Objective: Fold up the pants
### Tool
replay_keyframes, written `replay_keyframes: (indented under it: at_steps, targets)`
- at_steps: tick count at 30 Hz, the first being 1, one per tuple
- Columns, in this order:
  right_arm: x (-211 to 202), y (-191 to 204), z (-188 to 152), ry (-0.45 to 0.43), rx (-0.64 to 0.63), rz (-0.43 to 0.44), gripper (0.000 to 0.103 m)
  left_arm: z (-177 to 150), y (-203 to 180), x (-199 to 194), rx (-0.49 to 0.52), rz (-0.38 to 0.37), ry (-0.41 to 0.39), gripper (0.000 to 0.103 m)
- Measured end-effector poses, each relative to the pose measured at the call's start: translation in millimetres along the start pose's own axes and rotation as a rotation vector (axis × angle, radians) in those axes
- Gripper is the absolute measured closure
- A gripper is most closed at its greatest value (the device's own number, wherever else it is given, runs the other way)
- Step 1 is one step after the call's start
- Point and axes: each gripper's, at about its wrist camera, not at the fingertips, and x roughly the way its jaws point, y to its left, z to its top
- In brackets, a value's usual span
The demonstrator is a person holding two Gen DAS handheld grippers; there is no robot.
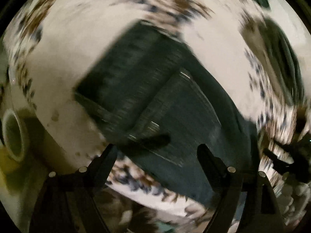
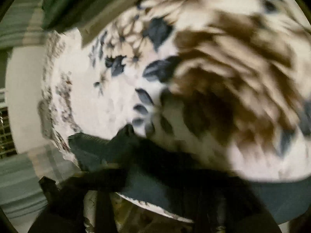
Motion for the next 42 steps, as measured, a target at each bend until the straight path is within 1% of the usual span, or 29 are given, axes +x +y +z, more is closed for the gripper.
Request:
replay_keyframes:
  at_steps: [1,3,4,5,6,7,9,10,11,13,15,17,19,21,22,24,26,27,28,32,33,34,35,36,37,38,39,40,42]
  targets:
    - [-15.9,-10.3,-15.8,-0.048,0.013,0.024,0.021,-5.9,-19.1,1.3,0.058,0.010,0.005,0.019]
    - [-47.5,-39.7,-52.7,-0.137,0.079,0.063,0.020,-17.9,-53.2,4.1,0.153,0.024,0.006,0.019]
    - [-66.5,-65.3,-80.3,-0.196,0.147,0.083,0.015,-23.9,-68.0,6.0,0.189,0.026,0.009,0.019]
    - [-80.0,-84.6,-98.7,-0.235,0.200,0.087,0.014,-32.2,-87.1,9.4,0.233,0.027,0.016,0.019]
    - [-96.5,-114.7,-125.6,-0.295,0.275,0.085,0.013,-41.3,-106.8,14.2,0.272,0.026,0.029,0.019]
    - [-106.6,-135.0,-142.9,-0.334,0.325,0.081,0.013,-50.2,-125.0,19.7,0.306,0.025,0.044,0.019]
    - [-133.6,-201.5,-190.4,-0.432,0.512,0.066,0.013,-66.4,-155.9,31.0,0.366,0.026,0.069,0.019]
    - [-145.8,-240.2,-213.7,-0.474,0.613,0.089,0.013,-77.8,-176.9,40.3,0.406,0.034,0.086,0.019]
    - [-152.3,-266.3,-229.3,-0.504,0.683,0.112,0.013,-86.8,-190.9,47.3,0.433,0.037,0.097,0.019]
    - [-171.2,-331.9,-261.8,-0.587,0.814,0.149,0.013,-108.3,-227.1,67.9,0.504,0.053,0.127,0.019]
    - [-179.0,-374.2,-278.6,-0.638,0.866,0.184,0.013,-125.1,-252.7,86.6,0.554,0.076,0.147,0.019]
    - [-181.0,-412.9,-285.8,-0.664,0.883,0.210,0.016,-141.8,-275.7,106.8,0.600,0.110,0.161,0.019]
    - [-179.3,-444.7,-285.7,-0.669,0.881,0.235,0.024,-155.7,-291.9,126.5,0.636,0.152,0.177,0.019]
    - [-173.1,-463.2,-284.2,-0.670,0.874,0.266,0.027,-164.2,-300.1,140.0,0.659,0.213,0.175,0.018]
    - [-172.2,-469.5,-283.3,-0.683,0.871,0.293,0.027,-166.6,-302.9,144.4,0.665,0.233,0.169,0.013]
    - [-172.6,-475.0,-286.3,-0.726,0.855,0.332,0.027,-168.6,-305.1,148.2,0.659,0.244,0.157,0.008]
    - [-178.3,-482.9,-288.9,-0.793,0.828,0.365,0.031,-169.6,-307.2,151.9,0.650,0.258,0.148,0.001]
    - [-180.7,-488.6,-290.3,-0.824,0.831,0.389,0.032,-169.8,-307.7,155.1,0.642,0.261,0.146,0.000]
    - [-181.3,-494.8,-290.4,-0.848,0.840,0.409,0.033,-175.2,-316.7,161.1,0.637,0.258,0.144,0.000]
    - [-184.7,-516.6,-283.1,-0.926,0.853,0.472,0.033,-185.2,-314.5,161.1,0.636,0.248,0.108,0.000]
    - [-187.3,-520.8,-278.2,-0.944,0.852,0.484,0.033,-189.1,-312.1,160.0,0.636,0.238,0.092,0.000]
    - [-189.0,-525.1,-274.2,-0.954,0.852,0.489,0.033,-189.6,-299.6,156.7,0.633,0.235,0.091,0.000]
    - [-191.1,-529.0,-269.0,-0.966,0.851,0.495,0.033,-194.0,-296.8,156.0,0.632,0.234,0.088,0.000]
    - [-191.9,-531.3,-264.9,-0.971,0.852,0.496,0.036,-197.3,-293.2,154.8,0.630,0.234,0.084,0.000]
    - [-192.5,-534.6,-259.5,-0.975,0.864,0.488,0.052,-197.9,-288.5,153.5,0.630,0.234,0.081,0.000]
    - [-192.1,-537.2,-255.3,-0.967,0.876,0.472,0.065,-198.1,-285.5,152.2,0.631,0.234,0.079,0.000]
    - [-190.8,-540.0,-250.9,-0.948,0.895,0.449,0.090,-199.1,-284.4,151.3,0.632,0.236,0.080,0.000]
    - [-191.6,-540.7,-246.9,-0.938,0.904,0.429,0.092,-196.5,-284.8,149.3,0.632,0.242,0.082,0.000]
    - [-198.9,-535.0,-247.8,-0.928,0.885,0.349,0.093,-199.1,-286.4,144.9,0.629,0.260,0.090,0.000]
